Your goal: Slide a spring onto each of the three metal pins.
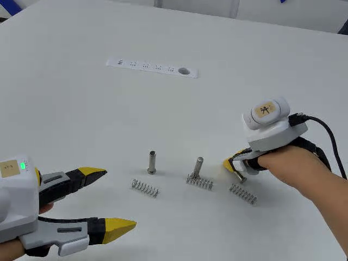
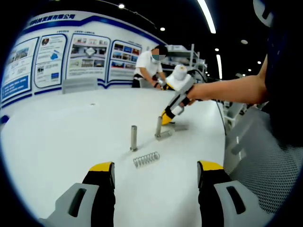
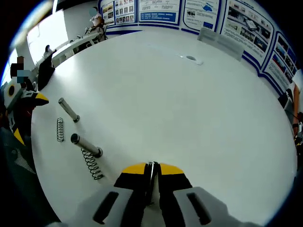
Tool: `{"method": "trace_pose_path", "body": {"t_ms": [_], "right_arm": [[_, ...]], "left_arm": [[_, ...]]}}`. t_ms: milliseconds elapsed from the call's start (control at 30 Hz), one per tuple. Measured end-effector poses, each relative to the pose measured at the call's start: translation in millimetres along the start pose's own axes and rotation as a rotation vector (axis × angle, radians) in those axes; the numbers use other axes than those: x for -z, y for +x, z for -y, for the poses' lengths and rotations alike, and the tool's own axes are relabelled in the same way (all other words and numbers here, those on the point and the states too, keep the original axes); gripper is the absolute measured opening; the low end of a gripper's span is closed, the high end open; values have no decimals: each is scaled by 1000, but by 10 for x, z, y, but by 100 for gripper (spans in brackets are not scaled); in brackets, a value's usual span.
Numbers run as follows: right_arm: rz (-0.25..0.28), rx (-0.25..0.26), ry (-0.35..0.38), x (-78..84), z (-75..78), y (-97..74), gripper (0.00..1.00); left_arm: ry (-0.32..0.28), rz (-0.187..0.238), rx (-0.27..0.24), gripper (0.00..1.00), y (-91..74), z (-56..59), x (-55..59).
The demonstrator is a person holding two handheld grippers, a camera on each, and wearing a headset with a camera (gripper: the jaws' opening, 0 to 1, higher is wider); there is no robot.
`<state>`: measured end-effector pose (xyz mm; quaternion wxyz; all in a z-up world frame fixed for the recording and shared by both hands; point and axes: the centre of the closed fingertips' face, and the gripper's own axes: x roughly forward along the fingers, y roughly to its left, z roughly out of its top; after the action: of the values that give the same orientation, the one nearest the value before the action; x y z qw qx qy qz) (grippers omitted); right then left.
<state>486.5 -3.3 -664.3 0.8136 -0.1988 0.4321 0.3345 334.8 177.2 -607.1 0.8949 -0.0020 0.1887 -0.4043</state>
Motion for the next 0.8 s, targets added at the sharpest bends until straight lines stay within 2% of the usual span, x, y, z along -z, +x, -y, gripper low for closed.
{"method": "trace_pose_path", "body": {"t_ms": [267,533,800], "right_arm": [[-20,8,-35,3,-29,2,9],[-15,15,-16,11,-14,-2,8],[11,19,12,-2,-7,-46,8]], "left_arm": [[-3,0,1,72,9,-2,-8],[2,3,6,71,32,9,-35],[22,11,16,71,12,56,-126]]}}
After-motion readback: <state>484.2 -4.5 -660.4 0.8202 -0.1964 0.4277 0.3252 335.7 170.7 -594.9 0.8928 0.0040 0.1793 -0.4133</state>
